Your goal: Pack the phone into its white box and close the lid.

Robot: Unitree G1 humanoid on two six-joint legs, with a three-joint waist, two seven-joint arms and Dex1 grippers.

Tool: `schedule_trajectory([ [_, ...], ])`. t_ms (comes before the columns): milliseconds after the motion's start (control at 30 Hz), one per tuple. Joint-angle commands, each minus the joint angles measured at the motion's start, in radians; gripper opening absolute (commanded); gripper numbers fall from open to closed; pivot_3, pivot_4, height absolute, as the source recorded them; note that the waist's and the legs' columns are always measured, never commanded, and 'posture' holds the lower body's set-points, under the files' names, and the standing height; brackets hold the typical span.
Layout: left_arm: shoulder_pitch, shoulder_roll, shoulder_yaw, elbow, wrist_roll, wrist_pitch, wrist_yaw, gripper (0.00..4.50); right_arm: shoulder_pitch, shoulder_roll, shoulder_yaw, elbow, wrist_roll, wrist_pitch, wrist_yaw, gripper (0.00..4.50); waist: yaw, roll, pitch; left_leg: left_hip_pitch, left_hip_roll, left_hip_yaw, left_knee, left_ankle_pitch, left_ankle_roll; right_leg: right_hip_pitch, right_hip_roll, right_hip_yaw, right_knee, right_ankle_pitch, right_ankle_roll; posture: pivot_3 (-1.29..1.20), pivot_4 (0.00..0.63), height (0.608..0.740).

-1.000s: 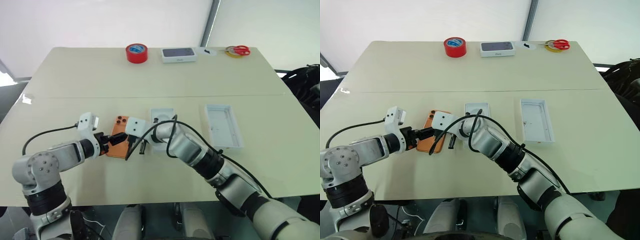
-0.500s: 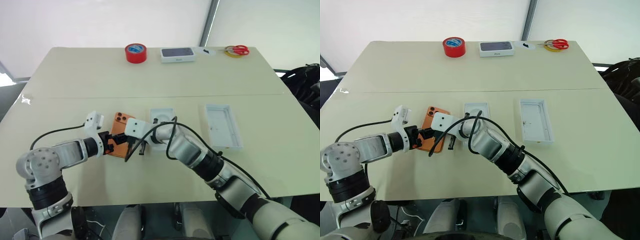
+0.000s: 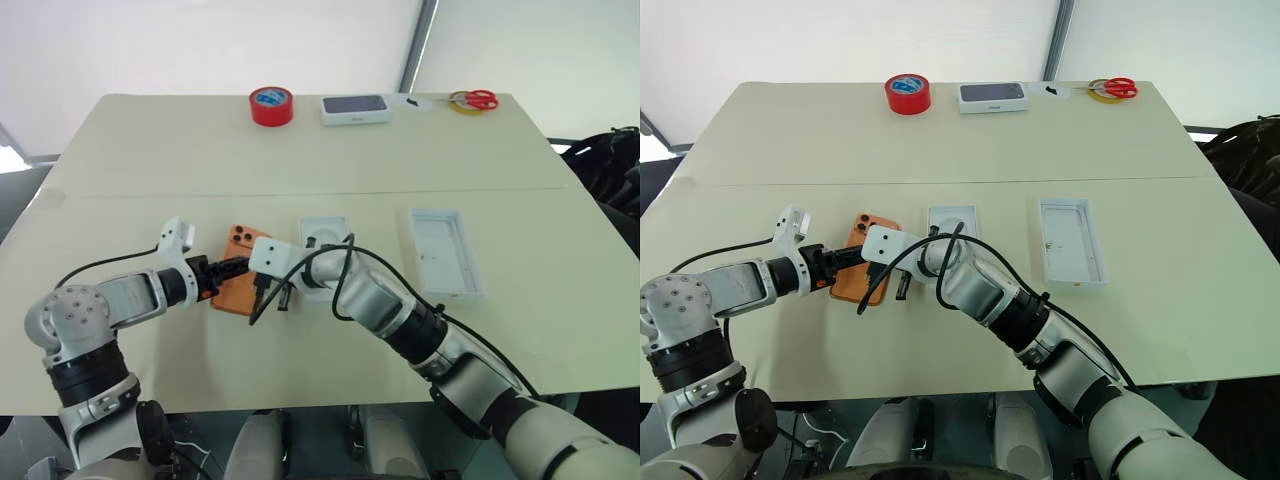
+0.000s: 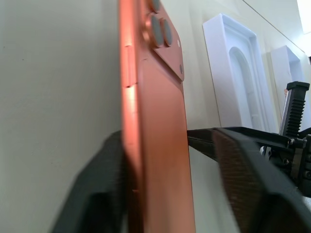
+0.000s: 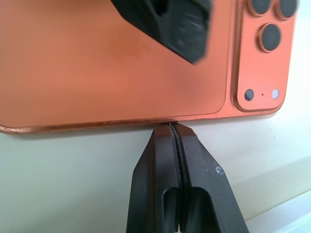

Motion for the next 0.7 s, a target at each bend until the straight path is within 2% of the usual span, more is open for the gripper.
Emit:
schedule_trajectory([
  [33,-0.004,0.005,0.006,-0.015,-0.033,0.009,-0.005,1.49,0.007,-0.012,-0.017,-0.042,-0.002,0.015,0.006,0.0,0.001,0.0,0.0,0.0,0.0,0.0,0.0,0.0,0.0,0.0,0.0,0.0,0.0,0.0,0.0,0.0,0.15,0.732],
  [300,0.017,-0.002,0.023,-0.015,-0.092,0.009,0.033,1.49,0.016,-0.106,-0.084,-0.187,0.042,0.044,0.065,0.0,0.001,0.0,0.0,-0.001,0.0,0.0,0.0,0.0,0.0,-0.001,-0.001,0.0,-0.001,0.0,0.0,0.0,0.15,0.732],
  [367,0.029,0.003,0.025,-0.019,-0.114,0.009,0.045,0.94,0.019,-0.135,-0.114,-0.238,0.066,0.056,0.089,0.0,0.001,0.0,0.0,-0.001,0.0,0.0,0.0,0.0,0.0,-0.001,-0.001,0.0,-0.001,0.0,0.0,0.0,0.15,0.732],
  [433,0.041,0.008,0.027,-0.022,-0.136,0.009,0.057,0.13,0.02,-0.164,-0.147,-0.276,0.091,0.067,0.107,0.0,0.001,0.0,0.0,-0.001,0.0,0.0,0.0,0.0,0.0,-0.001,-0.001,0.0,-0.001,0.0,0.0,0.0,0.15,0.732],
  [600,0.05,0.007,0.048,-0.012,-0.194,0.009,0.1,0.06,0.038,-0.244,-0.237,-0.352,0.145,0.055,0.138,0.0,0.001,0.0,0.0,-0.001,0.0,0.001,-0.001,0.0,0.0,-0.001,-0.001,0.0,0.0,0.0,0.0,0.0,0.15,0.732],
  [700,0.005,-0.043,0.139,0.016,-0.259,0.004,0.158,0.06,0.081,-0.29,-0.317,-0.405,0.194,-0.005,0.145,0.0,0.005,0.0,0.001,-0.001,0.0,0.001,-0.001,0.0,0.0,-0.001,-0.001,0.0,-0.001,0.0,0.0,0.0,0.15,0.732],
])
